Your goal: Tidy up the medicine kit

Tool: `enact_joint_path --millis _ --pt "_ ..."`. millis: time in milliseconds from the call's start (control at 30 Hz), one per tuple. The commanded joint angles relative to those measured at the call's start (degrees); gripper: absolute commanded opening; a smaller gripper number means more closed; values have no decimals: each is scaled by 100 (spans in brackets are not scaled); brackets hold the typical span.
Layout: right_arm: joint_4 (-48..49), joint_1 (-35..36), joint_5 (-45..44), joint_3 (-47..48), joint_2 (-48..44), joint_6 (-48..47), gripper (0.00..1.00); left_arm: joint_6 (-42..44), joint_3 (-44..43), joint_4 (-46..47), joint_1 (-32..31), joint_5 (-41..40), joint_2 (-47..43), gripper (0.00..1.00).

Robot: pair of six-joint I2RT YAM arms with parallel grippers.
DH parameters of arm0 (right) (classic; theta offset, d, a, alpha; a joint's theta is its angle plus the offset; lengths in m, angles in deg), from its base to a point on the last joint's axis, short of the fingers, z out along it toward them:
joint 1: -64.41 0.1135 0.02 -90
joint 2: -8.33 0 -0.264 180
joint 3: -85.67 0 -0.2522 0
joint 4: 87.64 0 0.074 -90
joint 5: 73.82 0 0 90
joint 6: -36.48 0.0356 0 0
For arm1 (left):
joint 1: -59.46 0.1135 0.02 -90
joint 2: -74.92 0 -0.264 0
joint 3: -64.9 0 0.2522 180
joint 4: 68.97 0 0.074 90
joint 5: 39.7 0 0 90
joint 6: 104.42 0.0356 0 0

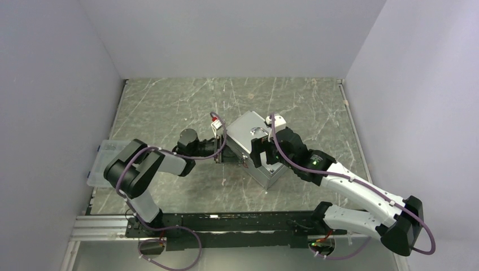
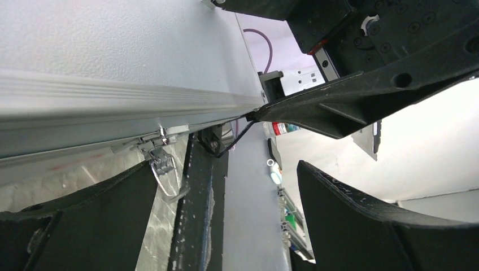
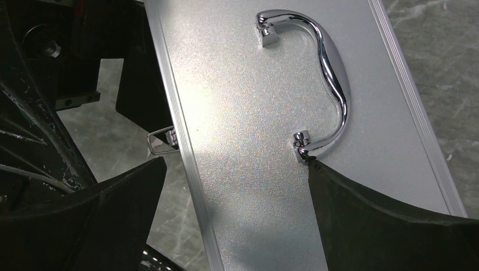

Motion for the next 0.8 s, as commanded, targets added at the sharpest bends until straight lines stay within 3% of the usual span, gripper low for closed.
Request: enact_joint_path --millis 0,167,267,467,767 --pt "-649 54 651 -378 378 222 100 135 -234 -404 -391 252 -802 95" --pt "-640 55 657 -348 411 204 100 1358 -421 -2329 -560 55 -1309 96" --pt "-657 56 648 -321 433 196 100 1720 -520 -2913 -592 -40 -1356 96" --pt "-667 53 701 -336 370 205 100 1639 -617 -2732 -595 -6 -1122 96" --pt "-717 64 773 -432 137 142 100 2108 -662 -3401 -594 -235 -1459 96"
